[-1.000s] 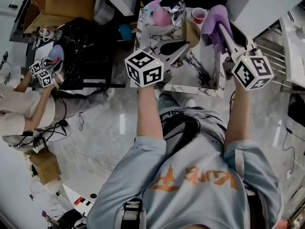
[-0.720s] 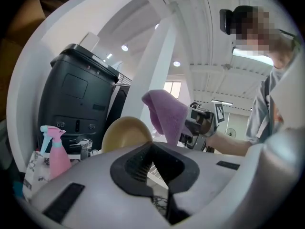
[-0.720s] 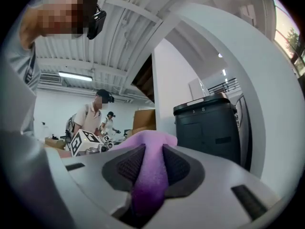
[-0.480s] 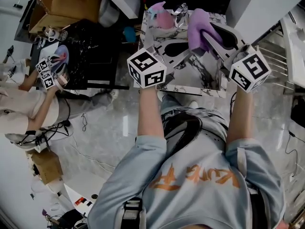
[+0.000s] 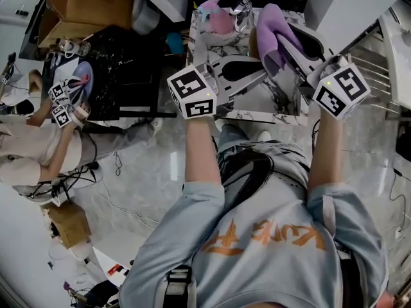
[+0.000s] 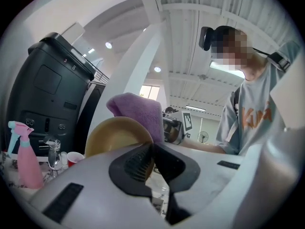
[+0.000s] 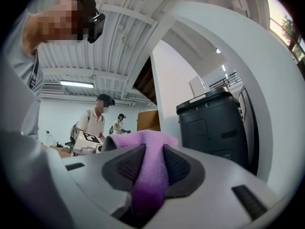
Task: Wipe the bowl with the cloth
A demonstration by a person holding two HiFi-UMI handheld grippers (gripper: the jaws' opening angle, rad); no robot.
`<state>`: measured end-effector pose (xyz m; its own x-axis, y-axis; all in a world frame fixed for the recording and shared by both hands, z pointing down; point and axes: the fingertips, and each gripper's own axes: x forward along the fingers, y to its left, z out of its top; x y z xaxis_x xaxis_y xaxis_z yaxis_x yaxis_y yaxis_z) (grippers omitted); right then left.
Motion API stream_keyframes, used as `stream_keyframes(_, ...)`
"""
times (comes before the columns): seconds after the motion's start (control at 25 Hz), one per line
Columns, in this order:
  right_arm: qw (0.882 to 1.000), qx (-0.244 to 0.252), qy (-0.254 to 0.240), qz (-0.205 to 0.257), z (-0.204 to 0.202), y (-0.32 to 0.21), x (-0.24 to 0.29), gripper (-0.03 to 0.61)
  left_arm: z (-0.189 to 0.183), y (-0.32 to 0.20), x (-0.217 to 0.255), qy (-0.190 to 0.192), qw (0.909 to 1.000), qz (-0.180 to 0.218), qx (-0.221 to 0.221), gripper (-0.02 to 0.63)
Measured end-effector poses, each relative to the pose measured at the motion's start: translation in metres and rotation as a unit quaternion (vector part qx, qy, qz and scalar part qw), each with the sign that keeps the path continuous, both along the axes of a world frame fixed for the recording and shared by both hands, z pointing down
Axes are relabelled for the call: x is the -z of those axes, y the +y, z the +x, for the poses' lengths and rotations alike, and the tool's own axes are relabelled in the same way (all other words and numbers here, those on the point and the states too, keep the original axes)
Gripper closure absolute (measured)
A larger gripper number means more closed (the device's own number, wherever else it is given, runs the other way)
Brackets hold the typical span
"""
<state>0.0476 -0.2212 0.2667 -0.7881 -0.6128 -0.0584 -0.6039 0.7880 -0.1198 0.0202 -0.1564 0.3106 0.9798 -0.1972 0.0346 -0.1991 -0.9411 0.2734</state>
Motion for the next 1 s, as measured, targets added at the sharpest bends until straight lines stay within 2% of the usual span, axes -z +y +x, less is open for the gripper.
stream_keyframes(0.24,0.999,-0.040,-0.015,-0.013,0.015,-0.008,-0.003,0.454,0.009,0.019,-0.002,-0.002,0.9983,-0.010,-0.057,0.584)
stream_keyframes(0.48,0.995,-0.090,-0.026,-0.035,0.035,-0.016,-0.011,0.454,0.015,0.041,0.004,0.026,0.9920,-0.020,-0.122,0.584)
stream_keyframes(0.72,0.991,-0.118,-0.034,-0.054,0.050,-0.018,-0.021,0.454,0.018,0.046,0.015,0.062,0.9879,-0.017,-0.141,0.584)
stream_keyframes(1.0,0.985,-0.149,-0.027,-0.082,0.064,-0.021,-0.039,0.454,0.018,0.042,0.030,0.118,0.9836,-0.012,-0.136,0.584)
